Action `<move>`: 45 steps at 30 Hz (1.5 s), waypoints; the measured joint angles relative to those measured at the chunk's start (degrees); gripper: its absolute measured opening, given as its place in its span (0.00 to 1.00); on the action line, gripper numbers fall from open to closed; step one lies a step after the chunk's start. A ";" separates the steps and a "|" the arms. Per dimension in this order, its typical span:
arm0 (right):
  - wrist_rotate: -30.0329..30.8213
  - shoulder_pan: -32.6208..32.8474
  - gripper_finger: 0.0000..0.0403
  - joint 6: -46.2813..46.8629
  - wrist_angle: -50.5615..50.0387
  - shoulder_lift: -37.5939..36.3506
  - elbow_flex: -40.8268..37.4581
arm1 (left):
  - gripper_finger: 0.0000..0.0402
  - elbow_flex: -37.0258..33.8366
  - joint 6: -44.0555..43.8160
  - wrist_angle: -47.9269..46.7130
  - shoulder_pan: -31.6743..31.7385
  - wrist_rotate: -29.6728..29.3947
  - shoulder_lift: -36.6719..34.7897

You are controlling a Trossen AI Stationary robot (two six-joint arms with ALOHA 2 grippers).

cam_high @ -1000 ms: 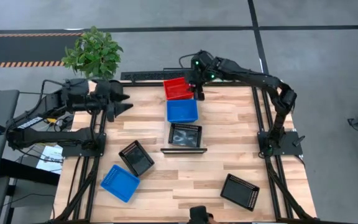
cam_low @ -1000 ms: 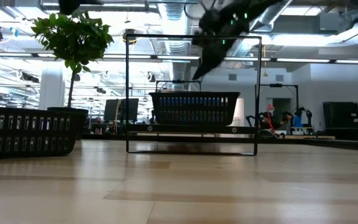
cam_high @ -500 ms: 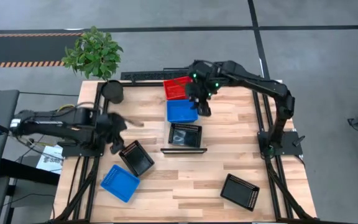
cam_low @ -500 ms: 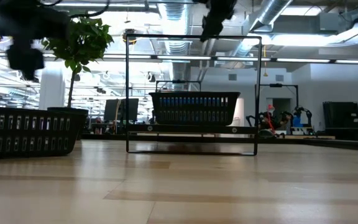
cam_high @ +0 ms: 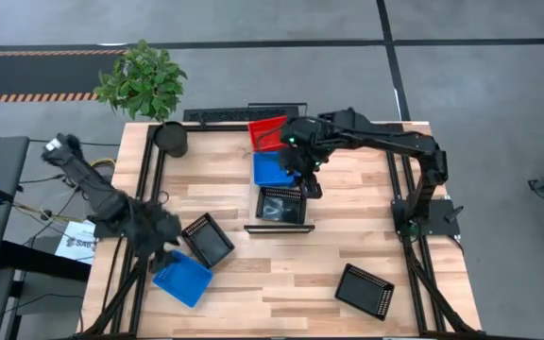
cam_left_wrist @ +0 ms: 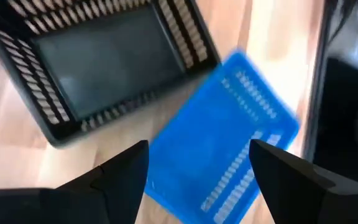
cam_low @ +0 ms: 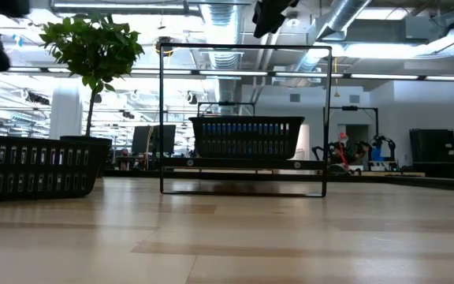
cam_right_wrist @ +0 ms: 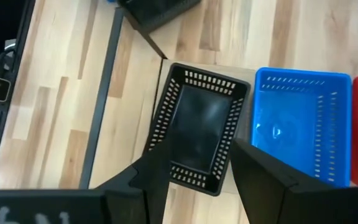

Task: Stack baskets on shelf by color
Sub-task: Stack the blue bin on the blue bin on the shelf

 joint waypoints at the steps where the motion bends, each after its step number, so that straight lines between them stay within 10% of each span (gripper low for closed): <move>1: 0.01 0.27 0.46 -0.01 -0.15 0.00 0.00 | 0.66 0.00 -0.42 -0.20 -2.32 -0.61 1.19; 26: -0.05 2.50 0.46 2.34 -1.49 0.02 -0.04 | 0.61 0.09 -0.41 12.99 -19.97 4.70 27.11; 45: -0.03 2.79 0.46 6.00 -1.62 0.04 -0.04 | 0.02 3.34 -7.40 11.50 -18.02 10.74 30.91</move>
